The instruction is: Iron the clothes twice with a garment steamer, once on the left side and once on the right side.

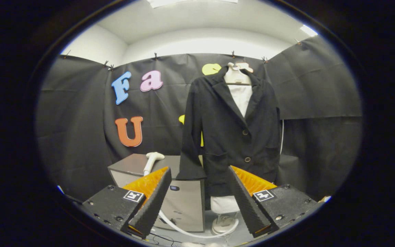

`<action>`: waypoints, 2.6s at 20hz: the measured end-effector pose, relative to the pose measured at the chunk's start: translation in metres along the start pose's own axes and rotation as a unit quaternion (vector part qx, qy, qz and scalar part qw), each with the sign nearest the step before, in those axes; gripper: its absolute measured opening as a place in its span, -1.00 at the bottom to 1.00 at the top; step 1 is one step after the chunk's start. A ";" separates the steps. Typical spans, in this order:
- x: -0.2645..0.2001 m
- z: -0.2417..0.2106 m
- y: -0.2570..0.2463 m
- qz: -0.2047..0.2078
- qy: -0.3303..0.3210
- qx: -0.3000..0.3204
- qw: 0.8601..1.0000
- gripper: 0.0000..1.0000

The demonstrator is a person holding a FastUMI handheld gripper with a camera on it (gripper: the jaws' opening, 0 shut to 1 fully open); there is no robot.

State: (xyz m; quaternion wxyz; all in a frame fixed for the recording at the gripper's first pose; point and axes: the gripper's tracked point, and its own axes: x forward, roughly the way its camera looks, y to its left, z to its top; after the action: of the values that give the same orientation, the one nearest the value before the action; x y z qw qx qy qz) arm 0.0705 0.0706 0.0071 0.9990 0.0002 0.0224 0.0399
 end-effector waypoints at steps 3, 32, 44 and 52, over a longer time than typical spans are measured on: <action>0.040 0.001 0.033 0.026 0.013 0.004 1.000 1.00; 0.393 -0.155 0.239 0.074 0.310 -0.027 0.947 0.11; 0.342 -0.077 0.224 0.112 0.209 0.004 0.971 -0.31; 0.230 0.009 0.182 0.142 0.110 0.047 0.982 -0.31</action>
State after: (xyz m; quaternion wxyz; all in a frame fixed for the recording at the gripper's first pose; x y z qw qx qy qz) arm 0.2853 0.2703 0.0065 0.9733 0.0461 0.1343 0.1804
